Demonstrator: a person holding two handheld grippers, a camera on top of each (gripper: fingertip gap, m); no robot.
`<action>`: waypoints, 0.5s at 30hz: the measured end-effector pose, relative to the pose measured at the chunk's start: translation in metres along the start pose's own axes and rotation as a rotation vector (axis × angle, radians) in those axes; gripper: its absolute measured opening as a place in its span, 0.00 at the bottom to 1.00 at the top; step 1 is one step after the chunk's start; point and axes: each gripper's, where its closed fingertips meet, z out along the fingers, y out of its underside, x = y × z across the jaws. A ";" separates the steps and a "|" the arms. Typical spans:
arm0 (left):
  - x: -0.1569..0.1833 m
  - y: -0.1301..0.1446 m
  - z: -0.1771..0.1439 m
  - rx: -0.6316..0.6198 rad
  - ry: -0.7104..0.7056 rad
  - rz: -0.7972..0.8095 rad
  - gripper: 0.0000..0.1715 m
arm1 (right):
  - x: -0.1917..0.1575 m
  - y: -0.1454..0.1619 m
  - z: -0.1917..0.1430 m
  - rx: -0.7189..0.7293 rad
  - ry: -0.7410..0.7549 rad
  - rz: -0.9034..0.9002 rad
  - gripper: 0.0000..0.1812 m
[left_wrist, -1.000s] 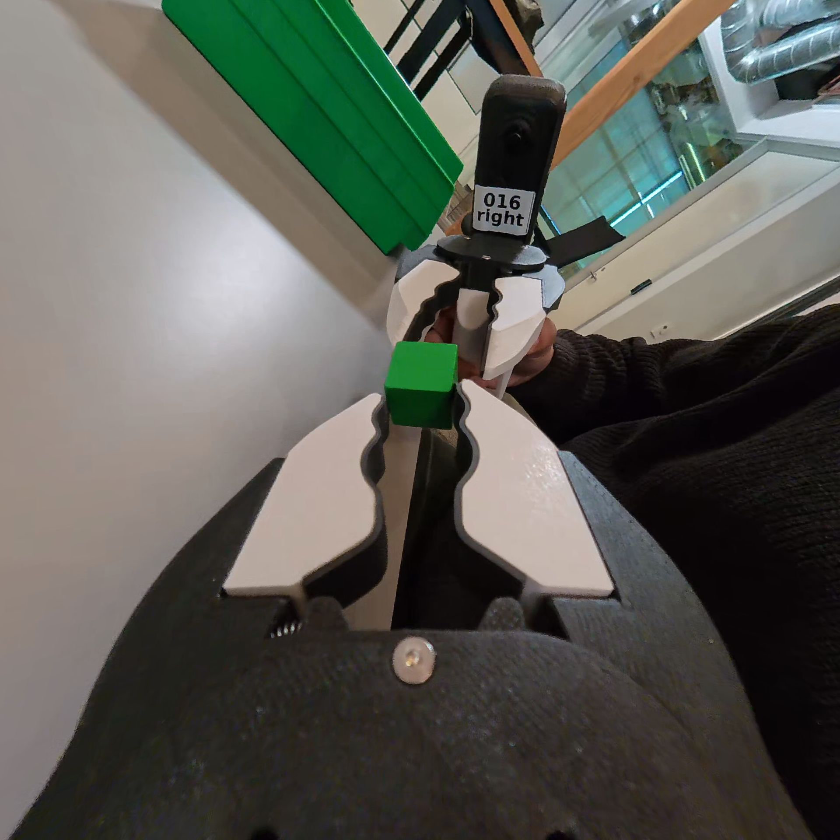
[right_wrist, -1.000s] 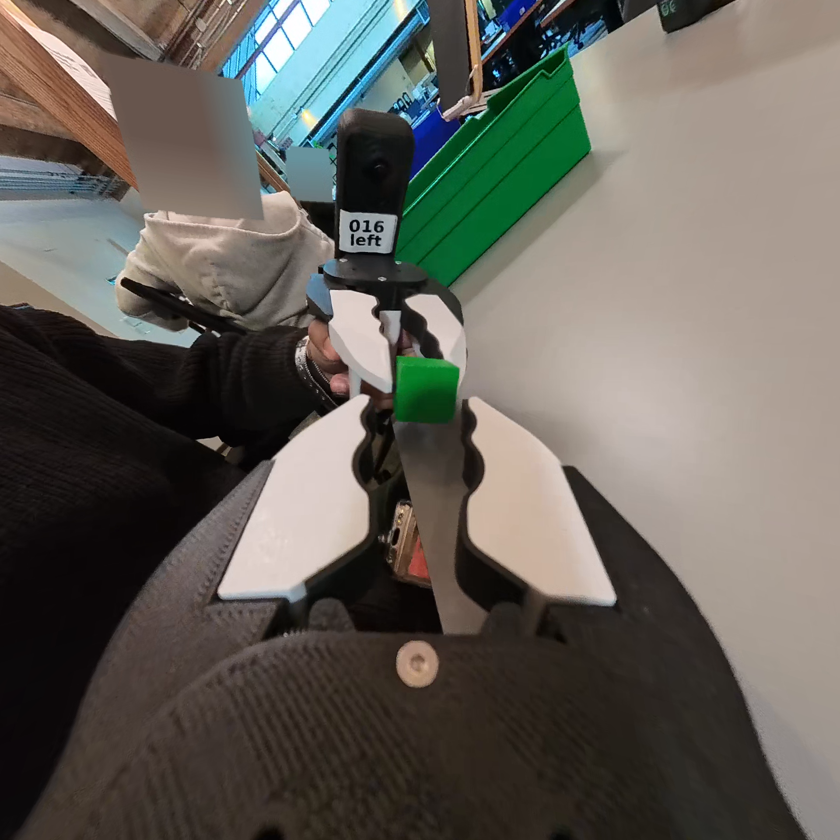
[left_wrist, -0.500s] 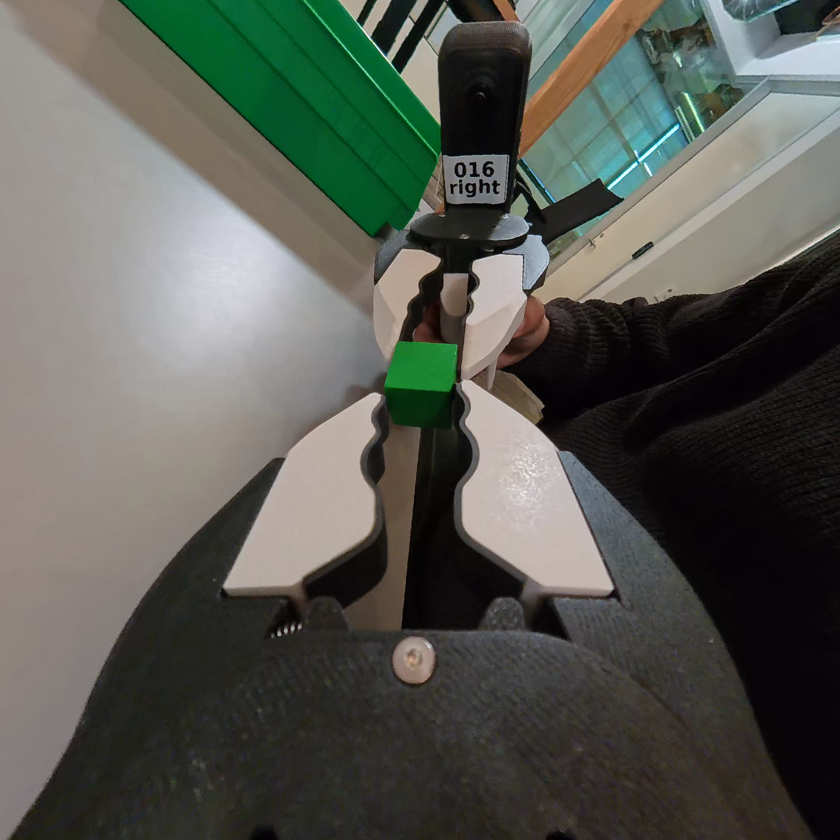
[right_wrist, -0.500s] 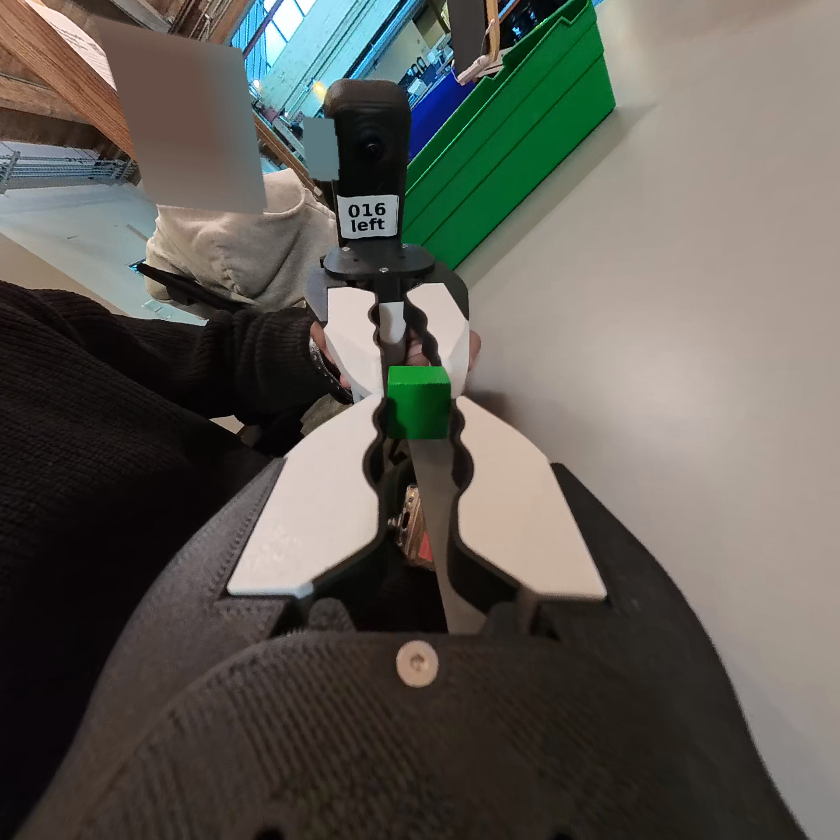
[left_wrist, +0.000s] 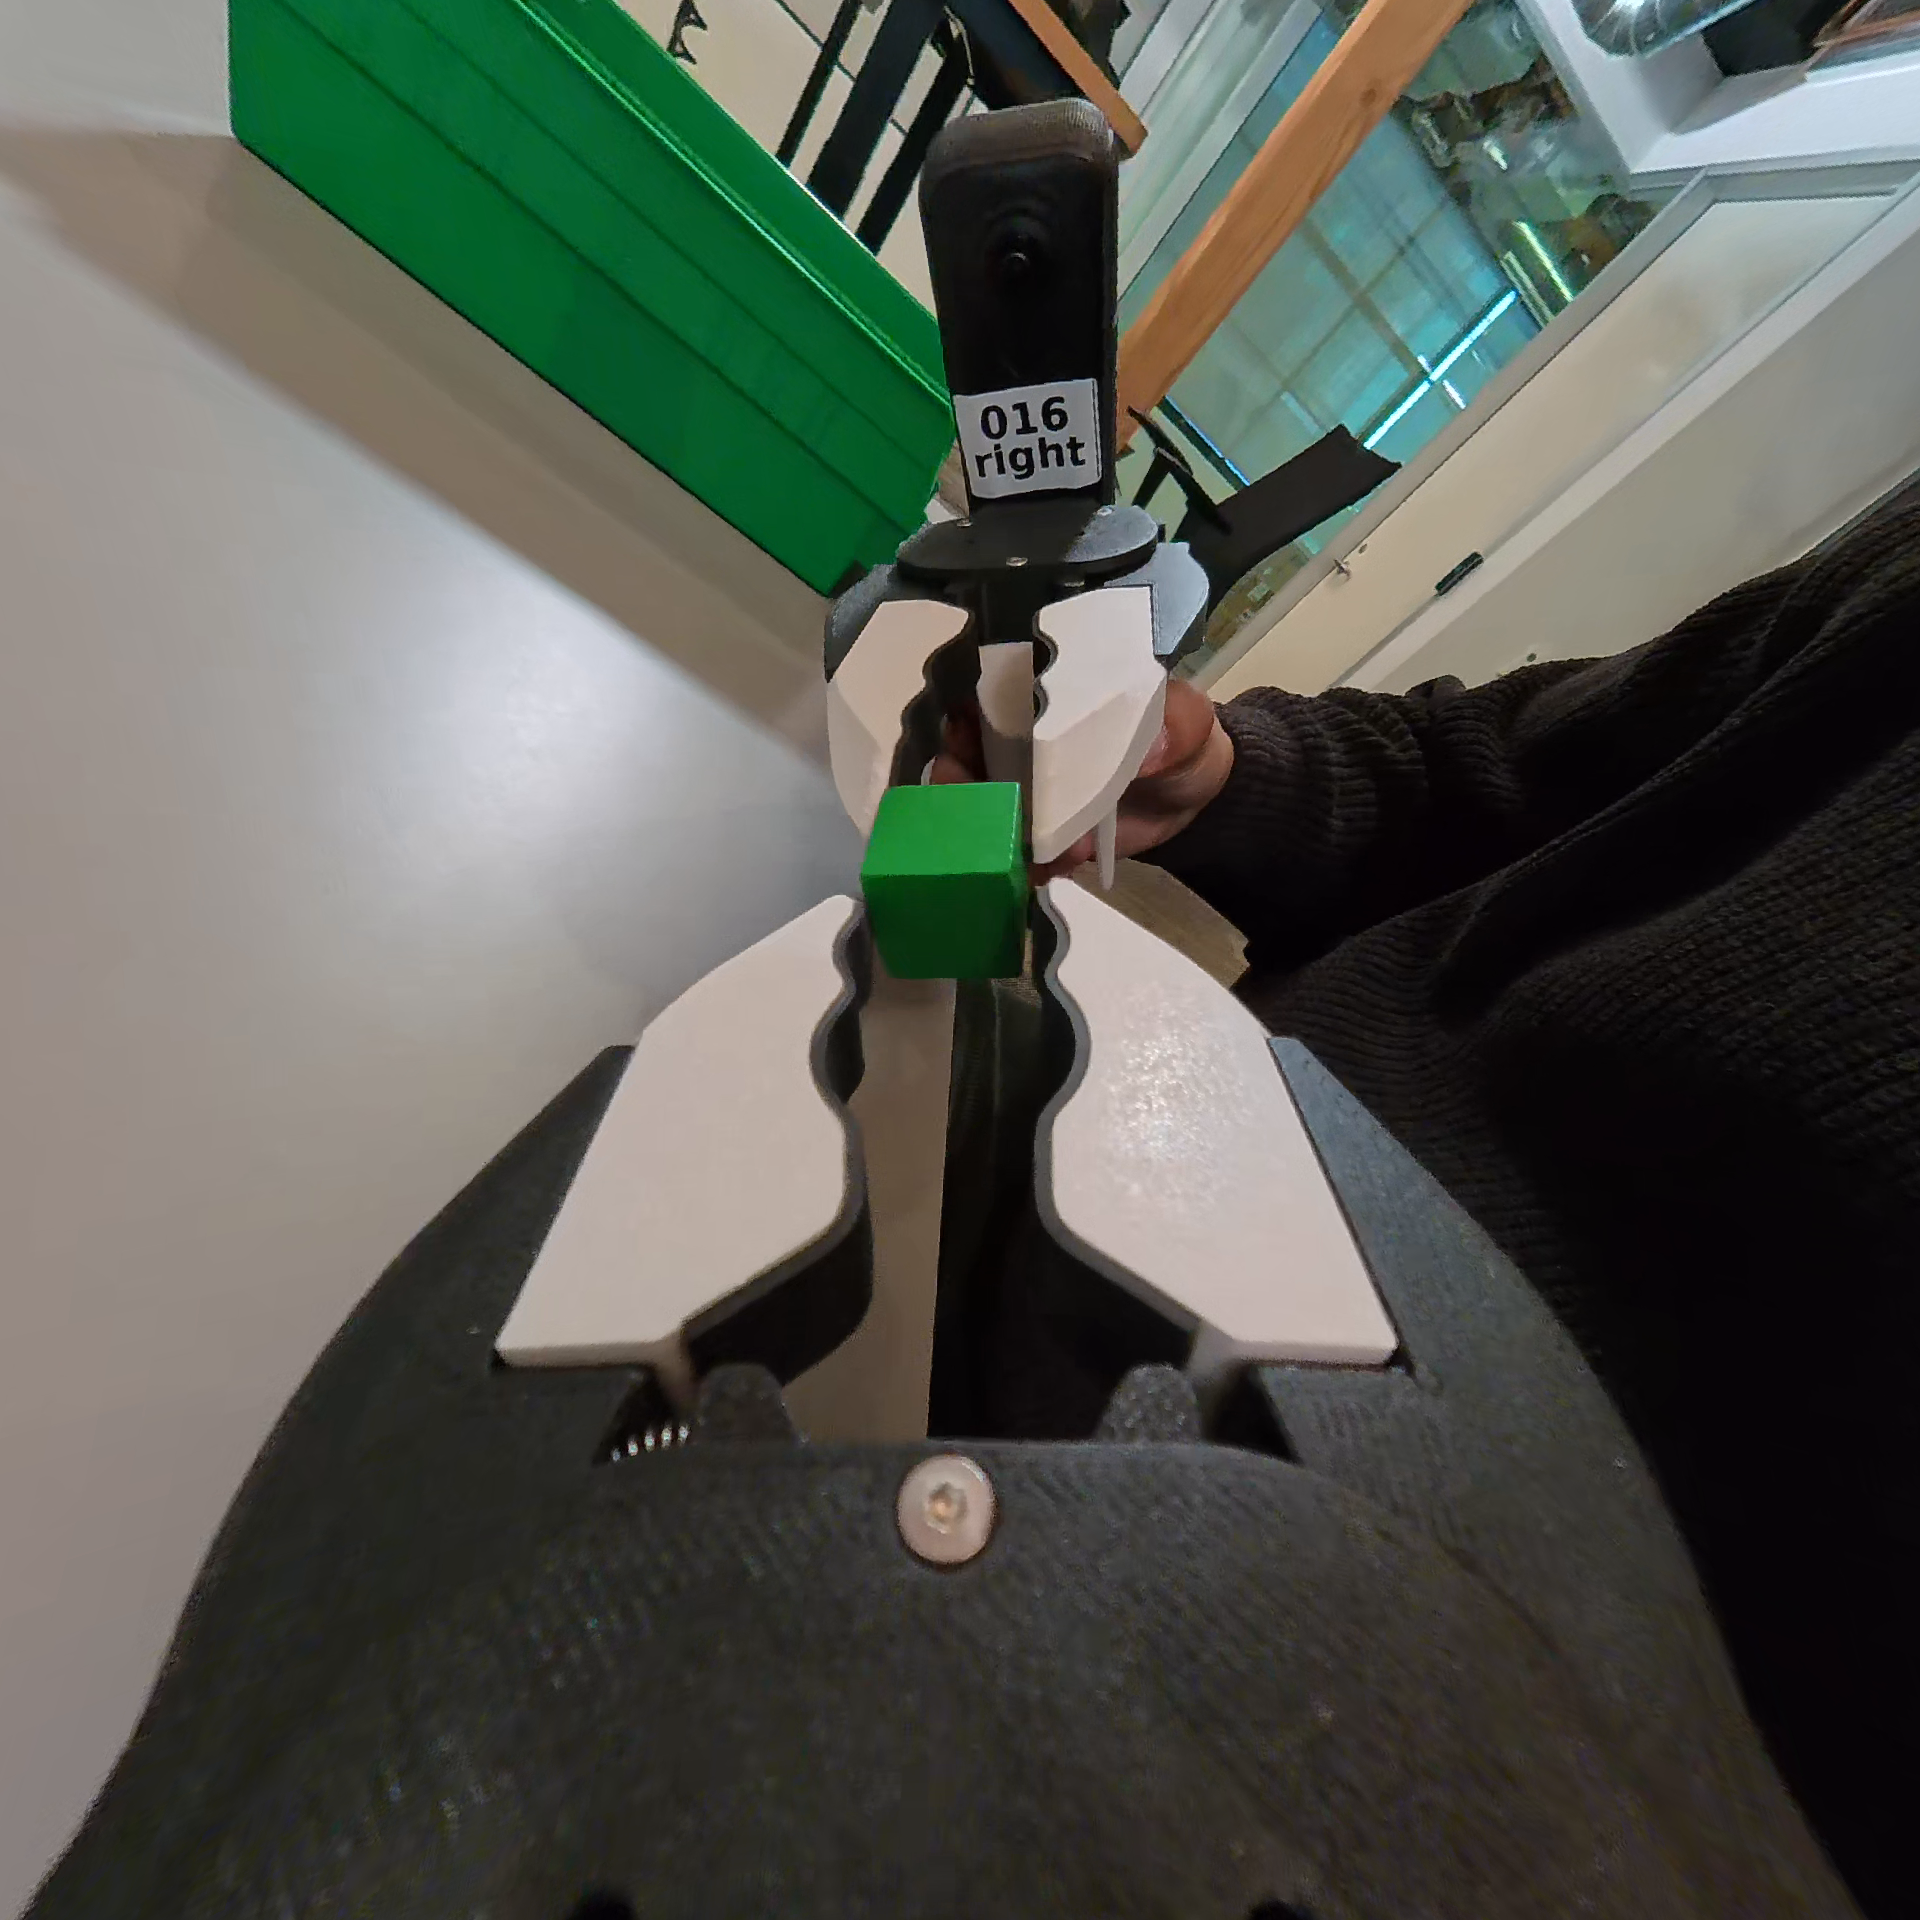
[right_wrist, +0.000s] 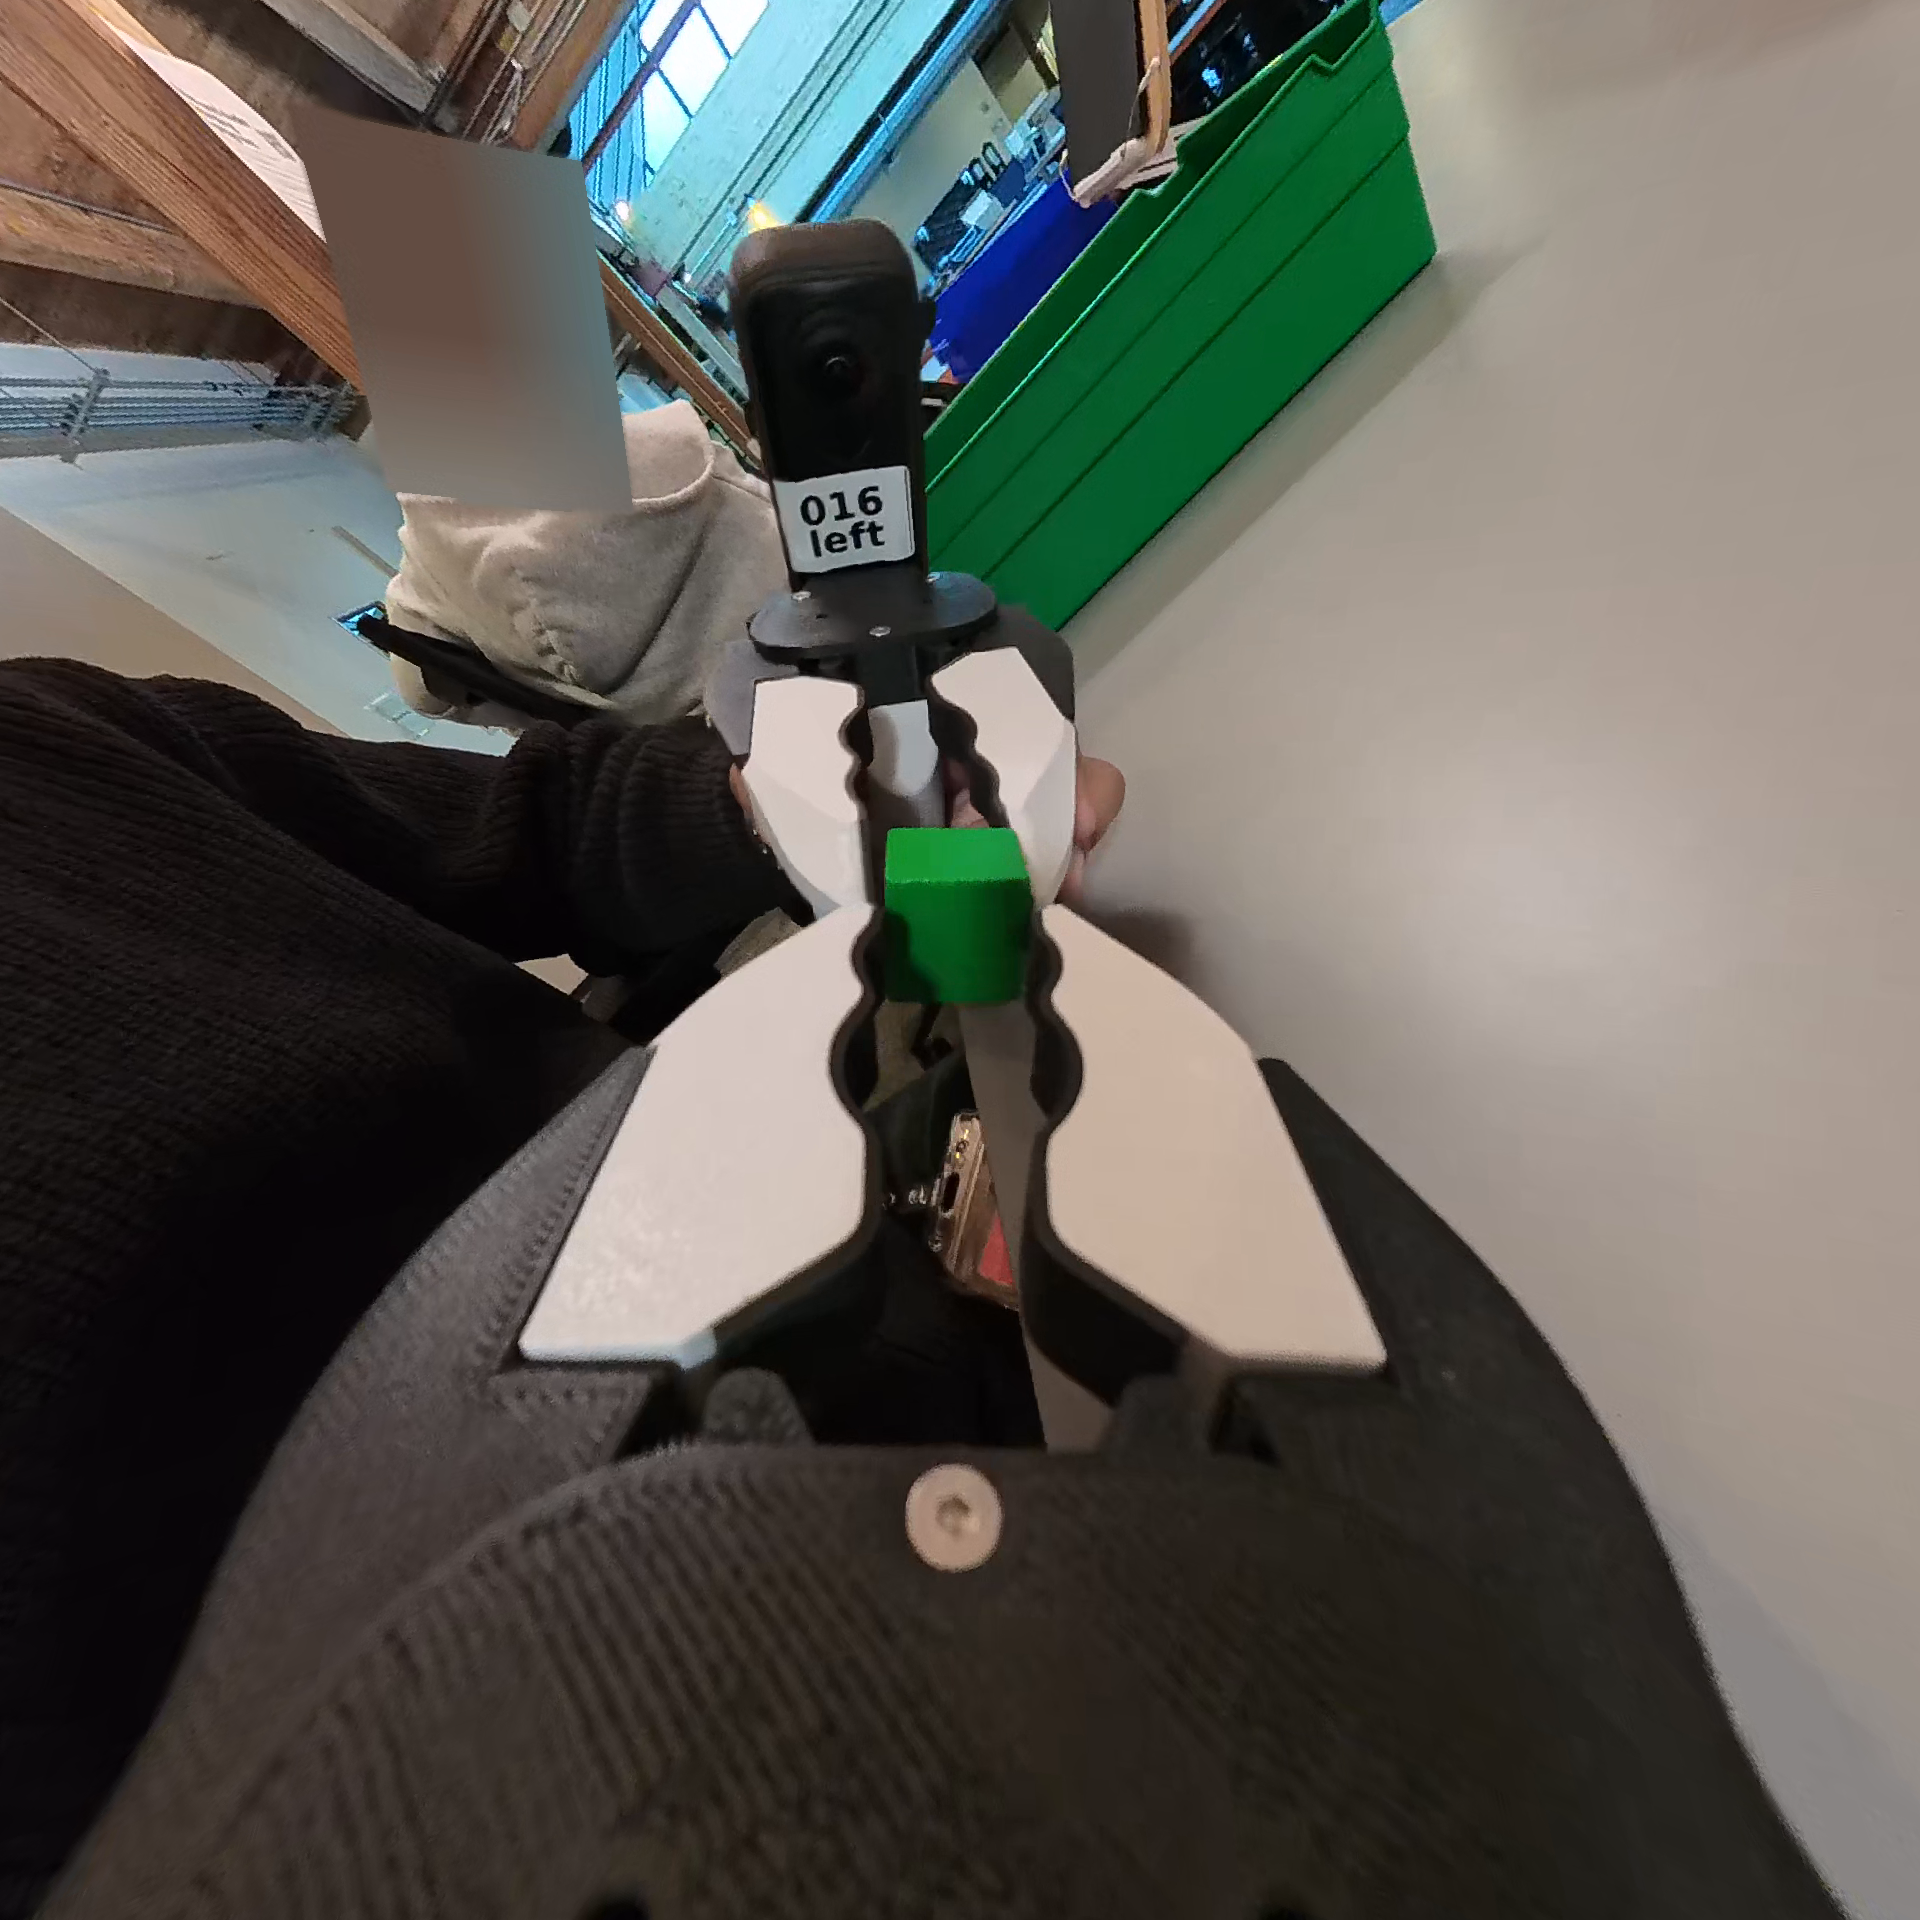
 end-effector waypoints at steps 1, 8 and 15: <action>0.000 0.000 0.000 -0.001 -0.002 0.006 0.19 | 0.001 0.000 0.000 0.002 0.005 -0.002 0.14; 0.000 0.002 0.002 -0.009 -0.007 0.011 0.24 | 0.003 -0.006 -0.005 0.044 -0.008 0.033 0.14; 0.000 -0.001 0.000 0.011 0.007 -0.019 0.23 | 0.002 -0.008 -0.005 0.055 -0.024 0.038 0.14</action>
